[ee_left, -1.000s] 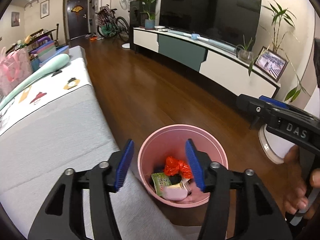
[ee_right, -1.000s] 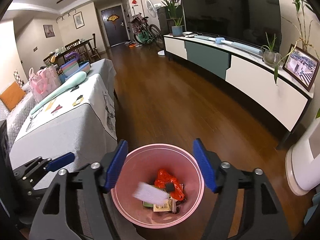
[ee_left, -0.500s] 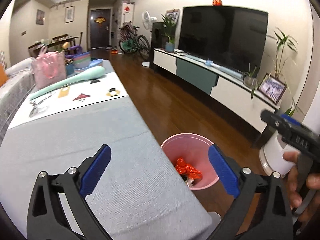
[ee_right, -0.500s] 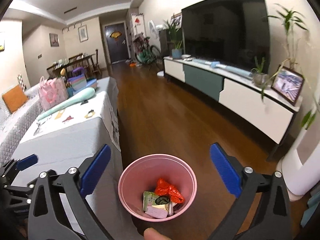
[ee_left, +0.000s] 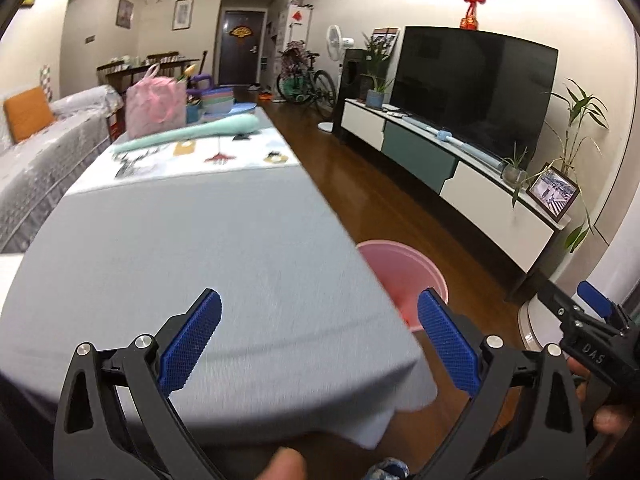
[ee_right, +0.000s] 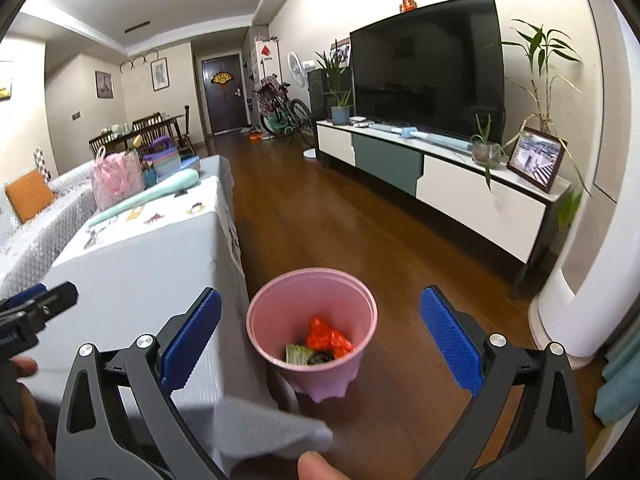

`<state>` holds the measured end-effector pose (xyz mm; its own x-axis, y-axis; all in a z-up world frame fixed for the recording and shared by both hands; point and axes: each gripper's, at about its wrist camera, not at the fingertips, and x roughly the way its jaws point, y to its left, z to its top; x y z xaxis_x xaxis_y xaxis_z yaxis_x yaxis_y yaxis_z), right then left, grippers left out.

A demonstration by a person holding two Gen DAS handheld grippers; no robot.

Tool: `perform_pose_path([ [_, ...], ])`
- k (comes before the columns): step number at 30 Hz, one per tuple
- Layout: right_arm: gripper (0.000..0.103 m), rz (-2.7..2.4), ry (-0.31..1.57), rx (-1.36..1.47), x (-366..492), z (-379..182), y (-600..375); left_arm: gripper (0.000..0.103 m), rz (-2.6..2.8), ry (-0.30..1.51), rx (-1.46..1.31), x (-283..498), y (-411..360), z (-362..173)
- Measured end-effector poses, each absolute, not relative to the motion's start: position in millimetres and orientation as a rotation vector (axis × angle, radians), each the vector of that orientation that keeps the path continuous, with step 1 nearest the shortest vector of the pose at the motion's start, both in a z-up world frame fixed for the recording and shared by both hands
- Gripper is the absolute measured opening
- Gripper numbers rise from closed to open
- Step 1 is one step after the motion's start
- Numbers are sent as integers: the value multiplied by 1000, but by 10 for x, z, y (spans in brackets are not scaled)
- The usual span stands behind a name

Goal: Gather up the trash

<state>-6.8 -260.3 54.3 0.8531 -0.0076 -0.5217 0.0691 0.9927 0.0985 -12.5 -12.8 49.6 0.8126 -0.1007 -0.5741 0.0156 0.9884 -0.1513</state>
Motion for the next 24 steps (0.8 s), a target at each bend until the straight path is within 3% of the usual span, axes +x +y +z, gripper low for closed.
perform_pose_path([
  [11, 98, -77, 599, -29, -473, 255, -2327, 95, -17, 667, -130, -303, -94, 72],
  [24, 98, -65, 605, -58, -442, 219, -2261, 95, -29, 689, -92, -348, -194, -19],
])
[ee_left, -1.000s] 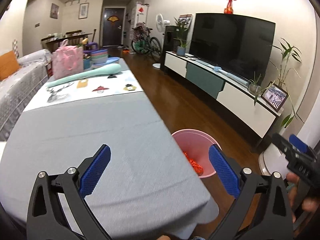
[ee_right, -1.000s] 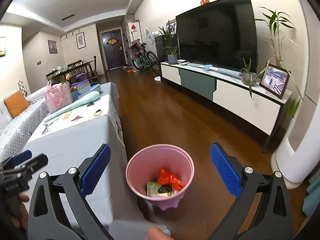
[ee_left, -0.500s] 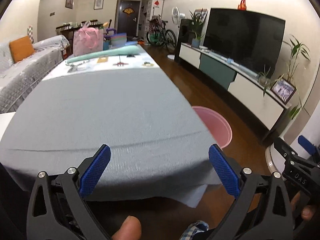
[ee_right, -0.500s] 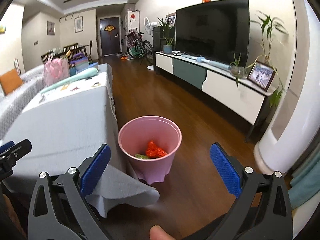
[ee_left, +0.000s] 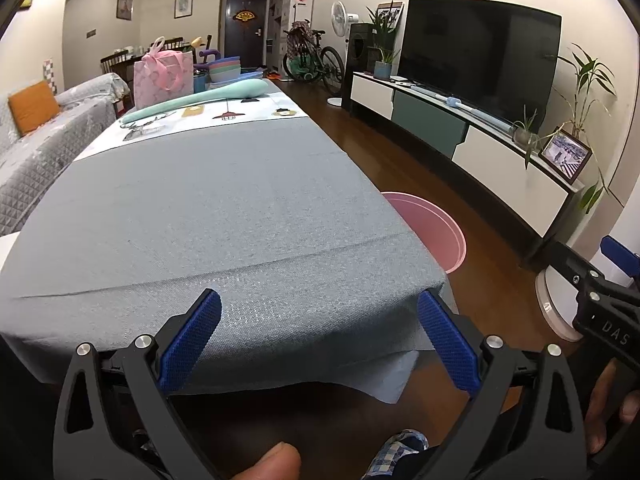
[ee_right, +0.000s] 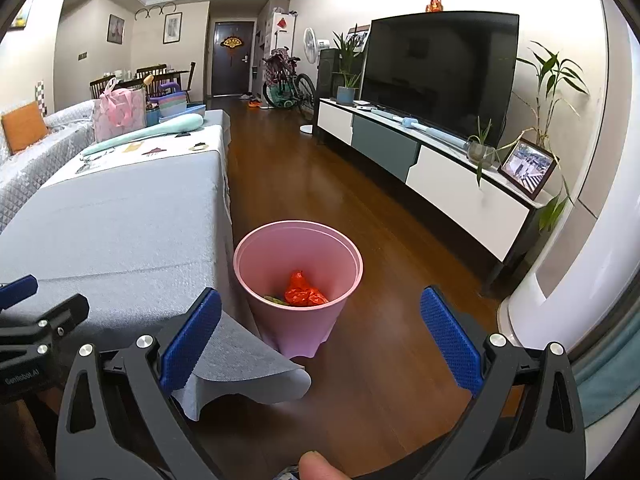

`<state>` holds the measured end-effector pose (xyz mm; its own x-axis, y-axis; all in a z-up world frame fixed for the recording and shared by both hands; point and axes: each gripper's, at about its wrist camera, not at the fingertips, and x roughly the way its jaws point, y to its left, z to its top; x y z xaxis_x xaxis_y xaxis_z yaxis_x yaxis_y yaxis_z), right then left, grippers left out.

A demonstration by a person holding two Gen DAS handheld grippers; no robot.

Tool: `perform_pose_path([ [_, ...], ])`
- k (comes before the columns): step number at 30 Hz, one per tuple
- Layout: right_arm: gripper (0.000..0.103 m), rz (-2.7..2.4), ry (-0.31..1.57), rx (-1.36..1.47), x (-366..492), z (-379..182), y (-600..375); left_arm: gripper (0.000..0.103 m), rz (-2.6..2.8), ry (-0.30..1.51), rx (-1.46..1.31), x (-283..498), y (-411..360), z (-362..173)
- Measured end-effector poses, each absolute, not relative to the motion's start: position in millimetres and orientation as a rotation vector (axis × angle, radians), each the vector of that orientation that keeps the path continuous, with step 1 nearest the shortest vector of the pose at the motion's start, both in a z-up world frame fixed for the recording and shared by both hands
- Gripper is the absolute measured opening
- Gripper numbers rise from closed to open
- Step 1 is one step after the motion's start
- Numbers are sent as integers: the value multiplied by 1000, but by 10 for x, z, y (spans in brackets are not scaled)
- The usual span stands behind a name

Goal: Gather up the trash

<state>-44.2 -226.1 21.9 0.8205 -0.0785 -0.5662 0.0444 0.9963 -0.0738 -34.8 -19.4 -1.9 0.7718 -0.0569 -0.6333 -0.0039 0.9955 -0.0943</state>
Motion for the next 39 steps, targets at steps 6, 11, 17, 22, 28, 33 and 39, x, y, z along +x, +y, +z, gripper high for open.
perform_pose_path([
  [6, 98, -63, 606, -50, -428, 214, -2273, 95, -25, 700, -101, -337, -192, -38],
  [11, 98, -62, 605, -50, -428, 207, -2260, 95, -23, 700, -106, -346, -187, -40],
  [17, 98, -66, 605, -46, -429, 202, -2253, 95, -22, 702, -106, -349, -186, -42],
  [22, 98, -66, 605, -51, -433, 203, -2241, 95, -26, 705, -110, -342, -177, -46],
  [28, 98, -69, 605, -48, -437, 213, -2240, 95, -29, 704, -109, -344, -165, -49],
  [33, 98, -68, 604, -50, -442, 220, -2245, 95, -32, 705, -107, -341, -176, -49],
  [39, 98, -69, 604, -43, -443, 231, -2252, 95, -32, 708, -108, -342, -177, -53],
])
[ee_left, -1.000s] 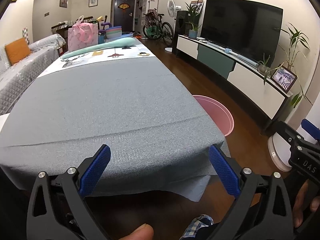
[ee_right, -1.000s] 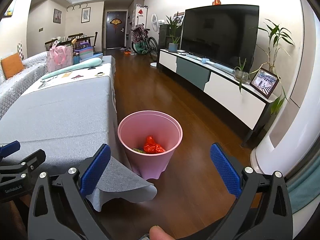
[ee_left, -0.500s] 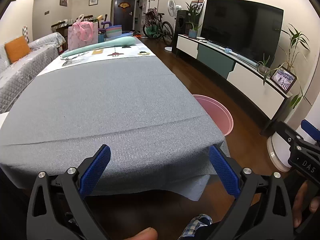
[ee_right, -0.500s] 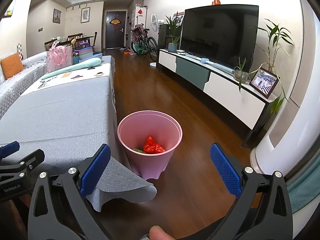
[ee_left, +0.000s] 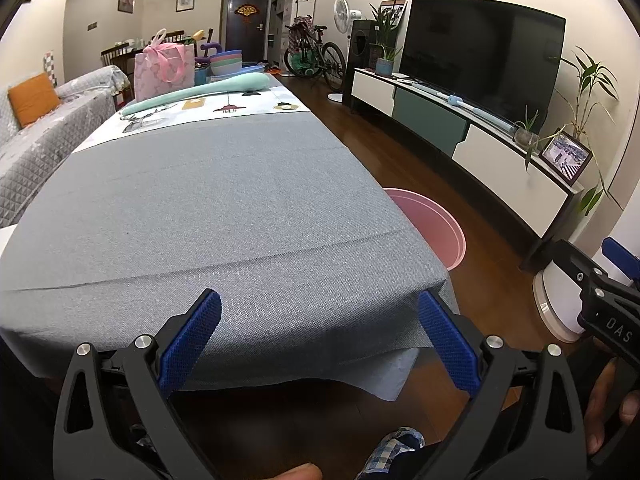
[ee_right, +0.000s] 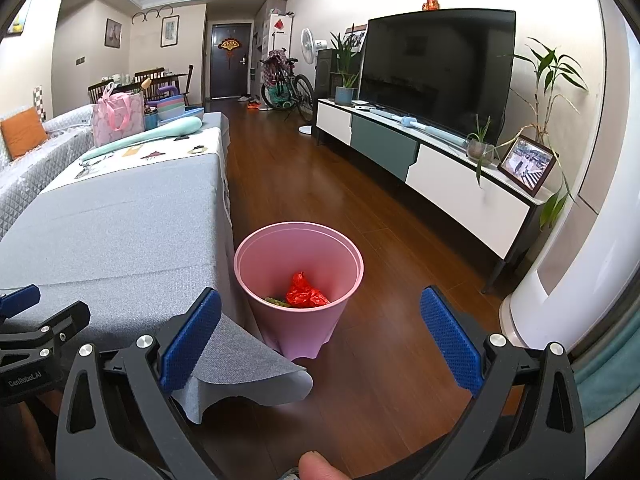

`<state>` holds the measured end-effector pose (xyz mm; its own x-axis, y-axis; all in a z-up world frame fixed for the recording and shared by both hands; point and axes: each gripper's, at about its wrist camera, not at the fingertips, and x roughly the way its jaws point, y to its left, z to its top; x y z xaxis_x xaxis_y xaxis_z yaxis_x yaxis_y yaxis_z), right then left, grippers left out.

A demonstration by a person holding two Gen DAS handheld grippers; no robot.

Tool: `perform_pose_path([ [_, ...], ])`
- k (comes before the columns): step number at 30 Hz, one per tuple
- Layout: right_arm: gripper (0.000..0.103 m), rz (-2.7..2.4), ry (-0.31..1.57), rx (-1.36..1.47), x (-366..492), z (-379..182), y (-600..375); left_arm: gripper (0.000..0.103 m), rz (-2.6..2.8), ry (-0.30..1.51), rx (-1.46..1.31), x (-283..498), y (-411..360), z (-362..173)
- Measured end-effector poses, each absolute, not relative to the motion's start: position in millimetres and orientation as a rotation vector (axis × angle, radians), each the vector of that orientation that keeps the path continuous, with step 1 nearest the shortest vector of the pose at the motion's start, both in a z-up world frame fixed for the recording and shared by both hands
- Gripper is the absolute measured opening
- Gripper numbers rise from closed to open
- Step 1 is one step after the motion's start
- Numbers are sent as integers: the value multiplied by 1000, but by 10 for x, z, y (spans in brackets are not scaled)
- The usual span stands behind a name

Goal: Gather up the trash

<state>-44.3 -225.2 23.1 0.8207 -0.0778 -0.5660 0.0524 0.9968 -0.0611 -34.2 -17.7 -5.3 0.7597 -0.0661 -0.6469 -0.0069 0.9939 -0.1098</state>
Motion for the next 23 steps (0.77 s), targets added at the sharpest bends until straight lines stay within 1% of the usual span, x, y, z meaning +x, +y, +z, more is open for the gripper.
perform_pose_path([
  [23, 98, -70, 603, -45, -444, 231, -2252, 95, -17, 752, -116, -293, -148, -134],
])
